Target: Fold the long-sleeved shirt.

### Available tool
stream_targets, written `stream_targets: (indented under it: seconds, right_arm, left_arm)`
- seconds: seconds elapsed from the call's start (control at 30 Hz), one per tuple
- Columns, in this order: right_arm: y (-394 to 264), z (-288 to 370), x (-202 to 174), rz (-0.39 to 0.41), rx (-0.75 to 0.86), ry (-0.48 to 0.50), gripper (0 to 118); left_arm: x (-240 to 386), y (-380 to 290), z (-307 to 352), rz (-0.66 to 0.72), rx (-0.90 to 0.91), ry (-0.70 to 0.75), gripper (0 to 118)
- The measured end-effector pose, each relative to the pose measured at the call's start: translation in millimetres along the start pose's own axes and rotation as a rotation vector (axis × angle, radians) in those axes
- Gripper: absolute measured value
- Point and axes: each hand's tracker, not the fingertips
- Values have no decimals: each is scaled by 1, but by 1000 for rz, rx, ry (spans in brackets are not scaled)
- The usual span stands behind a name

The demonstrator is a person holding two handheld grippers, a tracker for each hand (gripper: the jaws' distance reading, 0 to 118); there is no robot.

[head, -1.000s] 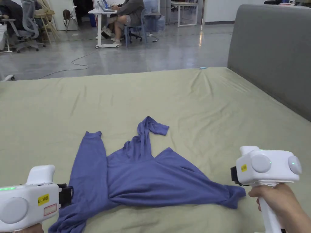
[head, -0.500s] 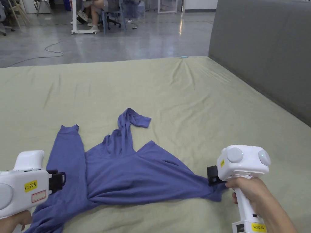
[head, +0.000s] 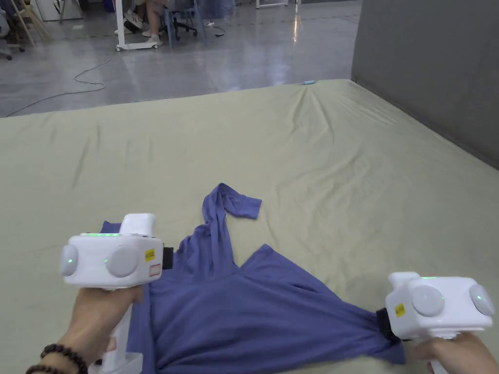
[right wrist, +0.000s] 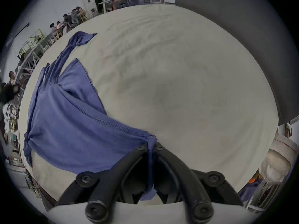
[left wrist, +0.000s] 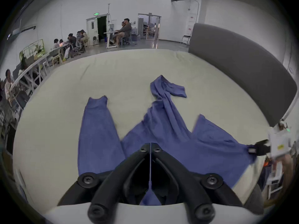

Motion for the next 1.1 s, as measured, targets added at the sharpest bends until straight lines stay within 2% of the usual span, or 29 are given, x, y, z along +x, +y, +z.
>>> stream_targets:
  seconds: [0.03, 0.07, 0.1, 0.23, 0.33, 0.4, 0.43, 0.47, 0.5, 0.53, 0.57, 0.63, 0.7, 0.77, 0.83, 0.97, 1.1]
  right_arm:
    - [1, 1, -1, -12, -6, 6, 1]
    - [2, 1, 0, -21, -9, 10, 1]
    - [3, 1, 1, -31, -13, 14, 1]
    - [4, -1, 1, -27, -18, 17, 1]
    - [4, -3, -1, -11, -17, 10, 1]
    - [5, -3, -1, -7, -18, 7, 1]
    - [5, -3, -2, -7, -18, 6, 1]
    - [5, -3, -3, -7, -16, 3, 1]
    - [4, -3, -3, -6, -15, 1, 1]
    - [4, -3, -4, -7, -14, -2, 1]
    - [4, -3, -5, -7, -12, -4, 1]
    - [6, 0, -5, -9, -14, -5, 1]
    - [12, 10, 2, -53, -19, 31, 1]
    - [27, 39, 10, -112, 108, 88, 1]
    - [49, 71, 12, -114, 192, 125, 1]
    - [115, 150, -3, -39, 399, 170, 1]
    - [188, 229, -34, 77, 564, 175, 1]
  left_arm:
    - [-3, 8, -19, -35, -33, -11, 59]
    - [-5, 13, -35, -53, -69, -8, 89]
    - [-6, 15, -52, -46, -114, 13, 106]
    - [-12, 12, -96, -27, -258, 41, 109]
    - [-8, 2, -115, -102, -304, 38, 109]
    - [-6, -3, -109, -94, -252, 34, 108]
    - [-5, -3, -106, -89, -257, 31, 103]
    - [-2, -1, -98, -65, -249, -31, 86]
    - [-5, 3, -100, -79, -227, -54, 61]
    - [0, 6, -93, -131, -201, 2, 13]
    - [5, 7, -90, -176, -204, -5, 0]
    - [3, 6, -89, -192, -221, -9, 0]
    - [-6, 9, -81, -173, -198, -10, 0]
    - [-19, 19, -57, -72, -96, -10, 0]
    - [-36, 36, -28, 24, -21, -59, 0]
    - [-32, 81, 96, 45, 209, -18, 0]
    - [-58, 152, 174, 83, 361, 38, 0]
